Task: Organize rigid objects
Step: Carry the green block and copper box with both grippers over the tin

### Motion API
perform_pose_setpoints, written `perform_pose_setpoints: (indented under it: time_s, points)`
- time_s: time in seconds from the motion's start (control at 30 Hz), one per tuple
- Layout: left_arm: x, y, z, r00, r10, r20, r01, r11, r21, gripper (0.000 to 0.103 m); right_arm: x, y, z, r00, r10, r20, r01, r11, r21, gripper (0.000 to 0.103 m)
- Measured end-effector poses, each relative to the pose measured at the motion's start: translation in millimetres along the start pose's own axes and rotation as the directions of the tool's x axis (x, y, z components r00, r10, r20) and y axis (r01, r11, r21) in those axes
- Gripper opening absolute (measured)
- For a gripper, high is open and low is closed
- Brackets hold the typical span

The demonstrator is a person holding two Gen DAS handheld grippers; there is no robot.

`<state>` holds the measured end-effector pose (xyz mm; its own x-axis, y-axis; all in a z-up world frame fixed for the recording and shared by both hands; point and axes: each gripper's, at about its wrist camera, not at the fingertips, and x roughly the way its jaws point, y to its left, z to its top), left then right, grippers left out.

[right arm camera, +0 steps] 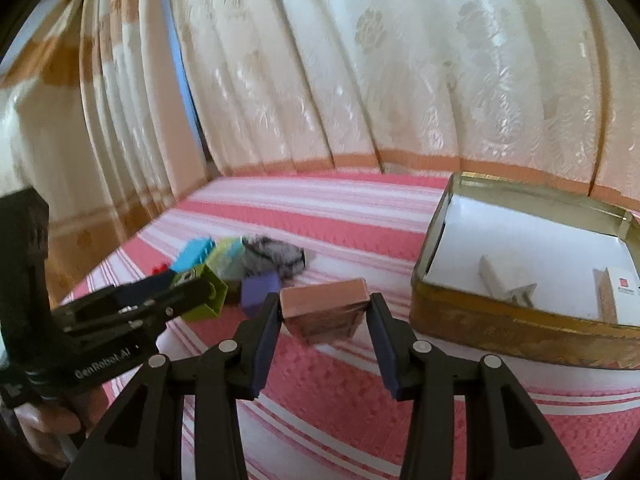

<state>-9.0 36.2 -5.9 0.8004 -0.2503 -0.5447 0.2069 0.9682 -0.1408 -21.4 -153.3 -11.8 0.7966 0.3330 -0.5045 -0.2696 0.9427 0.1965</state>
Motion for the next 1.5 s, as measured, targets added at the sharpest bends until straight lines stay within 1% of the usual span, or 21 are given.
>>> perform_pose_setpoints:
  time_s: [0.2,0.37,0.47,0.57,0.67,0.73,0.8,0.87,0.97,1.23,1.43,1.5]
  points:
    - [-5.9,-21.3,13.1,0.999,-0.025,0.037,0.023,0.999,0.041,0.05,-19.5,-13.3,10.1,0.996,0.012,0.092,-0.017,0.998,0.054,0.047]
    - [-6.6,-50.0,26.8,0.996,-0.049,0.072,0.042,0.995,0.094,0.05,-37.2,-35.6,20.5,0.983,-0.008,0.184,-0.014,0.993,0.118,0.047]
    - [-3.8,-66.7,36.6,0.994,-0.07,0.085,0.059,0.991,0.117,0.05,-49.4,-54.2,25.2,0.972,-0.039,0.231,0.0,0.986,0.166,0.047]
    - [1.5,-87.1,46.0,0.991,-0.1,0.091,0.088,0.987,0.133,0.05,-58.0,-75.9,28.1,0.963,-0.107,0.248,0.06,0.979,0.193,0.047]
    - [6.0,-110.5,52.7,0.986,-0.129,0.104,0.112,0.981,0.159,0.05,-67.1,-102.3,29.9,0.952,-0.169,0.255,0.107,0.965,0.238,0.047]
    - [10.9,-124.6,55.5,0.984,-0.144,0.102,0.125,0.977,0.174,0.05,-74.4,-119.0,30.8,0.941,-0.221,0.257,0.153,0.954,0.259,0.047]
    - [17.9,-141.0,57.7,0.983,-0.157,0.101,0.135,0.971,0.195,0.05,-82.6,-137.1,30.1,0.924,-0.285,0.254,0.216,0.939,0.269,0.047]
    - [25.7,-155.8,59.1,0.981,-0.172,0.094,0.15,0.967,0.206,0.05,-88.5,-152.8,29.8,0.909,-0.337,0.245,0.267,0.922,0.279,0.047]
    - [35.4,-174.1,59.1,0.979,-0.187,0.08,0.166,0.962,0.216,0.05,-91.5,-177.6,28.6,0.898,-0.383,0.217,0.309,0.899,0.31,0.047]
    - [63.9,-210.4,58.4,0.977,-0.207,0.045,0.192,0.955,0.225,0.05,-91.9,-201.3,26.9,0.884,-0.43,0.184,0.365,0.881,0.302,0.047]
    - [81.5,-231.3,54.4,0.977,-0.211,0.024,0.199,0.948,0.246,0.05,-90.7,-212.5,25.2,0.862,-0.478,0.168,0.421,0.86,0.29,0.047]
    - [87.6,-235.7,53.3,0.977,-0.211,0.015,0.201,0.948,0.248,0.05,-87.5,-218.6,24.1,0.863,-0.483,0.148,0.426,0.854,0.3,0.047]
